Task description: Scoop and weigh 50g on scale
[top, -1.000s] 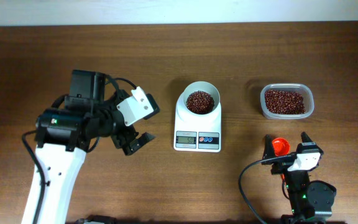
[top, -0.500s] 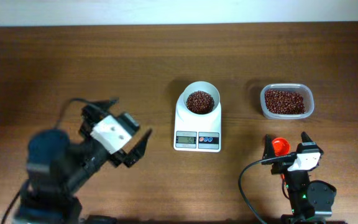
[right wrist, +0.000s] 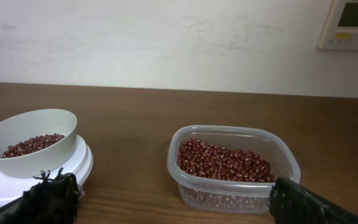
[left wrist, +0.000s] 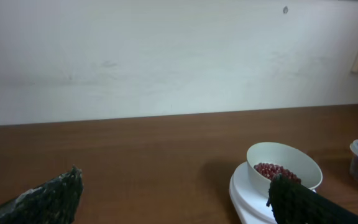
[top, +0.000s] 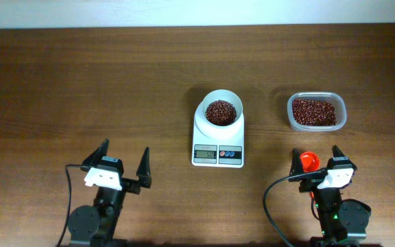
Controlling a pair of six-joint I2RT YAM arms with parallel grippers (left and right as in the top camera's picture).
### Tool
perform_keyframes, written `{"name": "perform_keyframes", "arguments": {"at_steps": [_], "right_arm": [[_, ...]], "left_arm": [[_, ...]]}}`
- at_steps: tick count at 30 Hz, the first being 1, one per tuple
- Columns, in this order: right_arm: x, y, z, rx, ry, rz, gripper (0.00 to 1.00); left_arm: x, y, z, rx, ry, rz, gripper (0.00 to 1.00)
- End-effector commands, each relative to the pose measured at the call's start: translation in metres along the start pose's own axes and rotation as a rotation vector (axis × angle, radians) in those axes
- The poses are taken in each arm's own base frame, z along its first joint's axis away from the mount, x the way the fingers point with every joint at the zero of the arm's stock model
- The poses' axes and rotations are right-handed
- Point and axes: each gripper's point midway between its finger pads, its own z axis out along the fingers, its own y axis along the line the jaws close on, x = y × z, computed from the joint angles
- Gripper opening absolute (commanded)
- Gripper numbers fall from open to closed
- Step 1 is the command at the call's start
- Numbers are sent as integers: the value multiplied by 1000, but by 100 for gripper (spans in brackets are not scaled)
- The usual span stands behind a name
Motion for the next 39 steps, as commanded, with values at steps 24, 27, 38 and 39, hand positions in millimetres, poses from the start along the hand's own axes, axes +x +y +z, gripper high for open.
{"name": "perform_keyframes", "arguments": {"at_steps": [24, 27, 38, 39], "right_arm": [[2, 2, 0, -10, 2, -7, 99], [2, 2, 0, -10, 2, -7, 99], [2, 2, 0, -10, 1, -7, 99], [2, 2, 0, -10, 2, -7, 99]], "left_arm": [[71, 26, 3, -123, 76, 75, 99], [71, 27, 3, -131, 77, 74, 99], [71, 30, 3, -147, 77, 74, 99], [71, 30, 3, -148, 77, 75, 99]]}}
